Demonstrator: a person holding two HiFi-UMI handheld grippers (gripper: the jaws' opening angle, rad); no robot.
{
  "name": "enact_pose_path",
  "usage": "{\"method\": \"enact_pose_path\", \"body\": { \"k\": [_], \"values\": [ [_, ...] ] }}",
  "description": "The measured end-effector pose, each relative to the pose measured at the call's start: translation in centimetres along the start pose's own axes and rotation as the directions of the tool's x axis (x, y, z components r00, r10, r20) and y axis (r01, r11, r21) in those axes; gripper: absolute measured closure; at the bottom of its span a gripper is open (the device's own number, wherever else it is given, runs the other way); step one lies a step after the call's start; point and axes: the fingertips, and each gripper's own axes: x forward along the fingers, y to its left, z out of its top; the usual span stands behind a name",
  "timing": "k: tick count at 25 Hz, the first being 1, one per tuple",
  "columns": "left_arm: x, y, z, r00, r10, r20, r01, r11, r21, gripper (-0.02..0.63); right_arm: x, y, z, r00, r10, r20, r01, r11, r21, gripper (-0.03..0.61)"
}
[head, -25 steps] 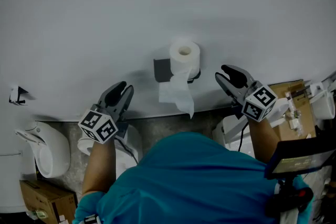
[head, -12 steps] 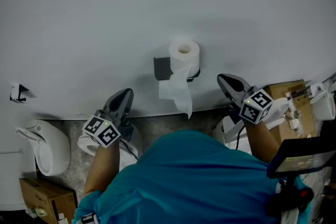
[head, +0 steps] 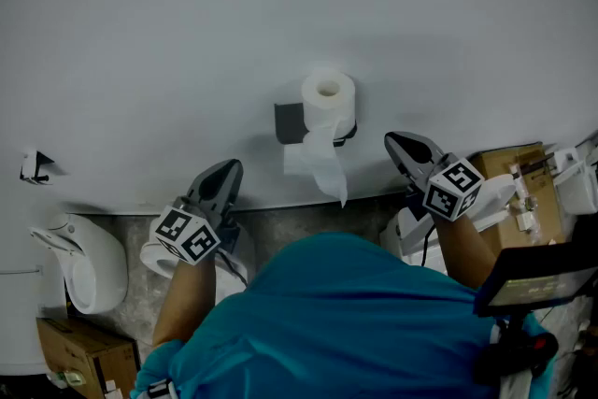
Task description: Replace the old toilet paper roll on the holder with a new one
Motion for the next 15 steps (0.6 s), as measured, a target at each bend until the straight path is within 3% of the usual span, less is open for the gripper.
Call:
{"method": "enact_pose_path", "body": {
  "k": [15],
  "values": [
    [0.12, -0.12, 0.1, 1.0, 0.004, -0.005, -0.004, 1.0, -0.003, 0.606, 0.11, -0.36, -0.02, 1.0, -0.009, -0.015, 0.009, 1.0, -0.029, 0.577]
  ]
}}
